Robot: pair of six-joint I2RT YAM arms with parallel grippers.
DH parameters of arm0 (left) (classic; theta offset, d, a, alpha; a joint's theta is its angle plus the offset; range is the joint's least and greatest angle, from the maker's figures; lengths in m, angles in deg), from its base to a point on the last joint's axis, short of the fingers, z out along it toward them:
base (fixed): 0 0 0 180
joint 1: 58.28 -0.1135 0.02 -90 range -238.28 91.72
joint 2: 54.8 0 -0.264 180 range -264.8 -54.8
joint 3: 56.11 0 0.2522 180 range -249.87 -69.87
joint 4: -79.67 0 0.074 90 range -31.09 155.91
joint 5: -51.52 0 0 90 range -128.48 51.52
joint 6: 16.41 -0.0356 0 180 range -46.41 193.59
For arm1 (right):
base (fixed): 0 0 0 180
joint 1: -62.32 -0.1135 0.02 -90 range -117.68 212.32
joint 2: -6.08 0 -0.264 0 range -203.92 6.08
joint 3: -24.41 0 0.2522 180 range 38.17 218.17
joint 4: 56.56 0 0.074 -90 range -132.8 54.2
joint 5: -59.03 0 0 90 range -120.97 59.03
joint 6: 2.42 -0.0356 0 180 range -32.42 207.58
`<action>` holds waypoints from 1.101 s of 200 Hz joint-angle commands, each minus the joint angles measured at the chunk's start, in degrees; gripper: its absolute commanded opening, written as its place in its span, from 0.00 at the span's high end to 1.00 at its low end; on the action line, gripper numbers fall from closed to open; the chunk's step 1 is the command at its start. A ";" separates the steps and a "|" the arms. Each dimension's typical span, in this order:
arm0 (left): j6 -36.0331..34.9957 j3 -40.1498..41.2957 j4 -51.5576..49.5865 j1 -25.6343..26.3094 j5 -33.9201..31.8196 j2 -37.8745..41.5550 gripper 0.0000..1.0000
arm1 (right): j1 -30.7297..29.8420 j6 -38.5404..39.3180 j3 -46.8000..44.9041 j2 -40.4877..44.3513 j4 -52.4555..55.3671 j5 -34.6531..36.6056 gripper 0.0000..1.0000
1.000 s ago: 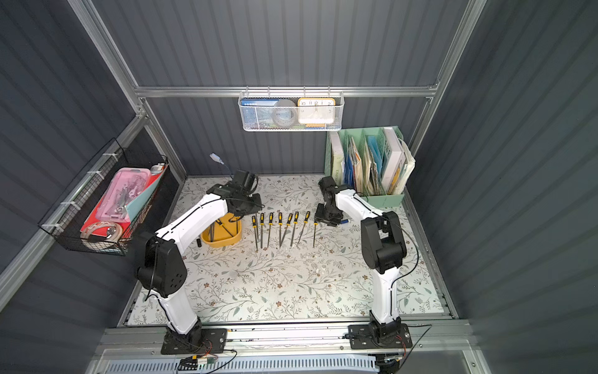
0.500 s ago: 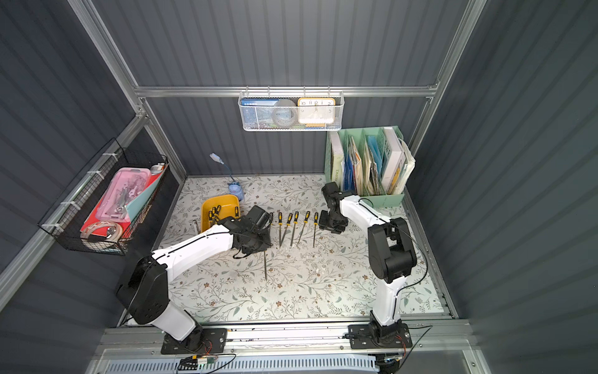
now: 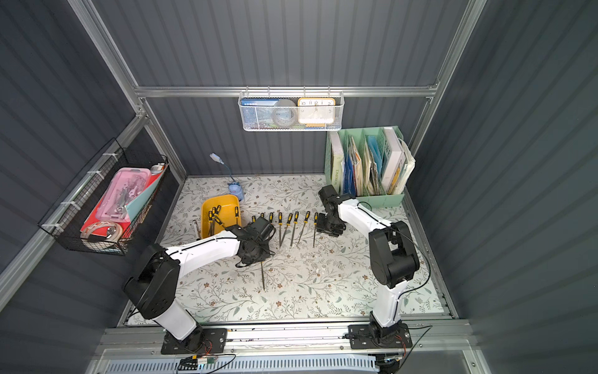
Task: Take the file tool out of the storage box
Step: Place the file tool at the center of the board.
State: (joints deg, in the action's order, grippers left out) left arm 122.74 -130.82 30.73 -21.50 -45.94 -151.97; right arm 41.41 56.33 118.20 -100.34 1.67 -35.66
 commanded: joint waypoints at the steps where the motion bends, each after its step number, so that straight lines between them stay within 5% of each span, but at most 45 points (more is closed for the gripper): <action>1: -0.25 -1.36 0.61 0.14 -1.48 -2.46 1.00 | -0.28 -0.92 0.06 0.61 0.51 0.89 0.55; 59: -2.06 -3.30 0.96 0.13 -1.64 -5.45 1.00 | -0.36 -0.76 -0.08 0.66 0.81 1.26 0.55; 141: -3.14 -3.02 0.13 0.14 -1.21 -3.79 0.59 | -0.36 -1.73 0.64 0.72 0.84 1.69 0.55; 185: -4.94 -17.31 -7.86 -1.02 -5.57 -0.53 0.48 | -0.36 -2.32 1.42 0.67 0.79 2.27 0.54; 220: -11.44 -28.34 -11.45 -11.01 -5.14 -1.02 0.51 | -0.70 -2.69 2.84 -0.46 0.58 2.10 0.54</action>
State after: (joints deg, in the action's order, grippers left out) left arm 116.90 -155.24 24.52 -25.66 -48.39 -155.20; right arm 41.19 54.58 118.79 -100.34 1.60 -34.37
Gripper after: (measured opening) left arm 0.507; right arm 0.457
